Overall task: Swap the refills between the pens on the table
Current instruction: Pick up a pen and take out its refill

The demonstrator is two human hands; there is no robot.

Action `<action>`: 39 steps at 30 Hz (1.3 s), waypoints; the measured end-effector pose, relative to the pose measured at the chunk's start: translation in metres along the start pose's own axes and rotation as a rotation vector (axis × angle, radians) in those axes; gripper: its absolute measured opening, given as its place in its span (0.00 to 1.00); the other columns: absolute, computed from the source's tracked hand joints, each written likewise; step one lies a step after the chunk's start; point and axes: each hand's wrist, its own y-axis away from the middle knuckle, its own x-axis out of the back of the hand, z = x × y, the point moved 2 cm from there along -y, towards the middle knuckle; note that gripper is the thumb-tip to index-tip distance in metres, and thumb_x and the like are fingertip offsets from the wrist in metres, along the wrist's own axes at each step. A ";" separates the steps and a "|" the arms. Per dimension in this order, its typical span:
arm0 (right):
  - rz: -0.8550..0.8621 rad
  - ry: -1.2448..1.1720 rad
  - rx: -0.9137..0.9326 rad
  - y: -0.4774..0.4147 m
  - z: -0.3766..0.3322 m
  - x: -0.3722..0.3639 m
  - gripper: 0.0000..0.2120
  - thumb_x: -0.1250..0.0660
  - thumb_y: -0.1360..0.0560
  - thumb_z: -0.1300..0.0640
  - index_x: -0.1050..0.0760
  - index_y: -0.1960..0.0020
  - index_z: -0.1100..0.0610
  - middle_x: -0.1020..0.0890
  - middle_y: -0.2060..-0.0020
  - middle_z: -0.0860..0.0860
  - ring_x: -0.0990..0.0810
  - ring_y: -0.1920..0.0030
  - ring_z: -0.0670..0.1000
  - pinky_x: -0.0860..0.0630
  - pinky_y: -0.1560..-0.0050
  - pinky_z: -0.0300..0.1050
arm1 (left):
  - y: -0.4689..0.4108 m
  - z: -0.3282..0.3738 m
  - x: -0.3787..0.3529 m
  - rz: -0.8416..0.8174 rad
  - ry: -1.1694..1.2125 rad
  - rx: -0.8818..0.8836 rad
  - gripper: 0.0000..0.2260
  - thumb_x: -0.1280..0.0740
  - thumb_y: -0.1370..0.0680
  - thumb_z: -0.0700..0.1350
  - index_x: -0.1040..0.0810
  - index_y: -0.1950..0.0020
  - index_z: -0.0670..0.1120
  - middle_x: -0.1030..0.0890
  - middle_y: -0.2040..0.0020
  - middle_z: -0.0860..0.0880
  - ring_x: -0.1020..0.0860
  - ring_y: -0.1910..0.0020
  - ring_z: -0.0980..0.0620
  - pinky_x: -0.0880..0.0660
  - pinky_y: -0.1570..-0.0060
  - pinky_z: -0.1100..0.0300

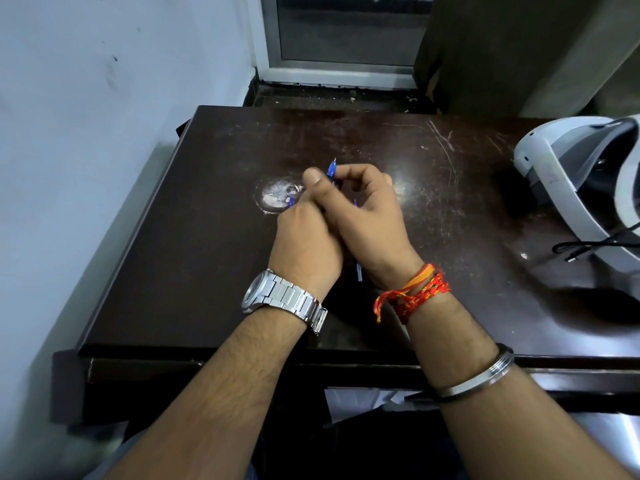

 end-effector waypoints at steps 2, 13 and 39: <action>0.039 0.094 0.041 -0.002 0.000 0.002 0.10 0.27 0.31 0.40 0.22 0.61 0.45 0.27 0.52 0.48 0.25 0.44 0.49 0.27 0.39 0.42 | 0.000 0.000 0.000 0.007 0.022 0.011 0.09 0.38 0.21 0.42 0.23 0.46 0.37 0.18 0.52 0.37 0.23 0.50 0.35 0.37 0.61 0.60; 0.012 -0.066 0.013 -0.004 -0.002 0.000 0.10 0.36 0.31 0.53 0.17 0.61 0.43 0.27 0.52 0.49 0.25 0.46 0.48 0.27 0.42 0.42 | 0.001 -0.001 -0.001 0.036 0.018 0.024 0.11 0.40 0.19 0.45 0.25 0.51 0.38 0.19 0.54 0.35 0.24 0.52 0.33 0.45 0.66 0.60; -0.015 -0.140 -0.001 -0.001 -0.005 -0.003 0.08 0.36 0.30 0.51 0.19 0.56 0.46 0.27 0.51 0.54 0.23 0.53 0.49 0.28 0.51 0.39 | 0.000 -0.001 0.000 0.026 -0.003 0.015 0.11 0.39 0.19 0.45 0.24 0.50 0.38 0.19 0.55 0.36 0.24 0.52 0.34 0.42 0.65 0.58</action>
